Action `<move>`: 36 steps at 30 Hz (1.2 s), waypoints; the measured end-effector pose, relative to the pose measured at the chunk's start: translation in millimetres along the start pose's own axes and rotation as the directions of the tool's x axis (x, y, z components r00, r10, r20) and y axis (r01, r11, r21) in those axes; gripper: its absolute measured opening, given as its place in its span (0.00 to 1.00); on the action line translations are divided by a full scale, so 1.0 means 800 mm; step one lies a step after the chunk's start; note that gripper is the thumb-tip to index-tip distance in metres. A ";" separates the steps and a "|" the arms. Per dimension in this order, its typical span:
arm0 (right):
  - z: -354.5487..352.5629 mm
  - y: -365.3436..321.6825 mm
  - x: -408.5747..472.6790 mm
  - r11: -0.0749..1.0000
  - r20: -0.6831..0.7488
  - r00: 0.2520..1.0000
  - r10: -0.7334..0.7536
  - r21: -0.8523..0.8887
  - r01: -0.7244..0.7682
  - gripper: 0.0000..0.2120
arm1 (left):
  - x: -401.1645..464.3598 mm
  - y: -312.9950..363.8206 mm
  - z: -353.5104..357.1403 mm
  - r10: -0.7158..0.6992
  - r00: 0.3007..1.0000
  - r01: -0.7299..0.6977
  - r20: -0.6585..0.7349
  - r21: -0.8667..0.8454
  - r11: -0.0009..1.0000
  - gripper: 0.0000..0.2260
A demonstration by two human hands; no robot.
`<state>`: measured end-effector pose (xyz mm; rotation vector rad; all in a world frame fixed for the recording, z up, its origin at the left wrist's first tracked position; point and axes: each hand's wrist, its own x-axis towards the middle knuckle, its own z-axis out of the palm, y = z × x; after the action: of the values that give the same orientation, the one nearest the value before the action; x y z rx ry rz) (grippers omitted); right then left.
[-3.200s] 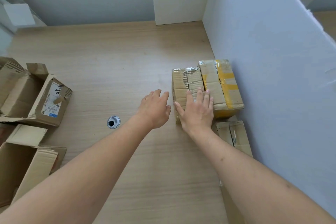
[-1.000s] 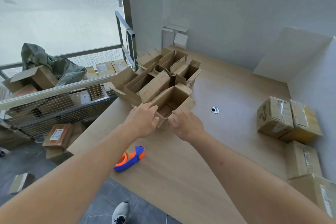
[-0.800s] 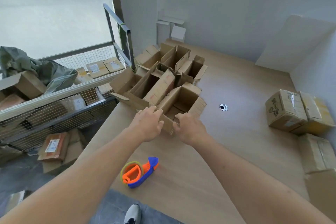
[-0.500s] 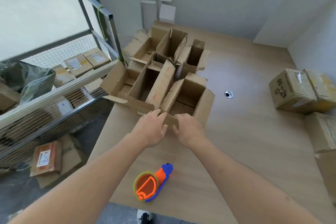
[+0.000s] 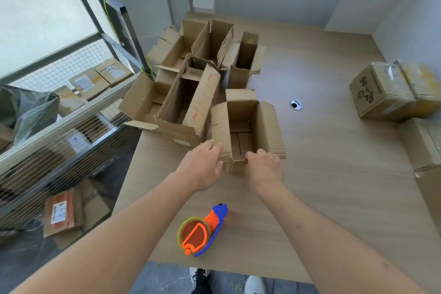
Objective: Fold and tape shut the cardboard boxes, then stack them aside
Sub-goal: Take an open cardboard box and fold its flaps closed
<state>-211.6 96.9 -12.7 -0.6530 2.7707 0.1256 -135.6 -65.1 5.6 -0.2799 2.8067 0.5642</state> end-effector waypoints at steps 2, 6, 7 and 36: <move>0.002 0.021 -0.014 1.000 0.013 1.000 0.010 0.010 -0.010 0.13 | -0.004 0.016 0.003 0.012 1.000 -0.012 0.005 0.003 1.000 0.22; 0.010 0.064 -0.046 0.999 0.041 0.999 0.018 0.044 -0.019 0.15 | -0.012 0.054 0.013 0.024 0.999 -0.024 0.027 0.008 1.000 0.21; 0.012 0.075 -0.054 0.999 0.045 0.999 0.012 0.050 -0.015 0.15 | -0.014 0.063 0.017 0.024 0.999 -0.024 0.030 0.009 1.000 0.21; 0.070 0.228 -0.087 0.868 -0.058 0.982 0.177 0.480 -0.128 0.25 | 0.006 0.159 0.096 -0.310 0.950 0.311 0.021 -0.085 0.947 0.36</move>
<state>-219.4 297.7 -41.6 -0.3156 2.7798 -0.5560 -153.8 80.4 -19.8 -0.7208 2.6568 0.6096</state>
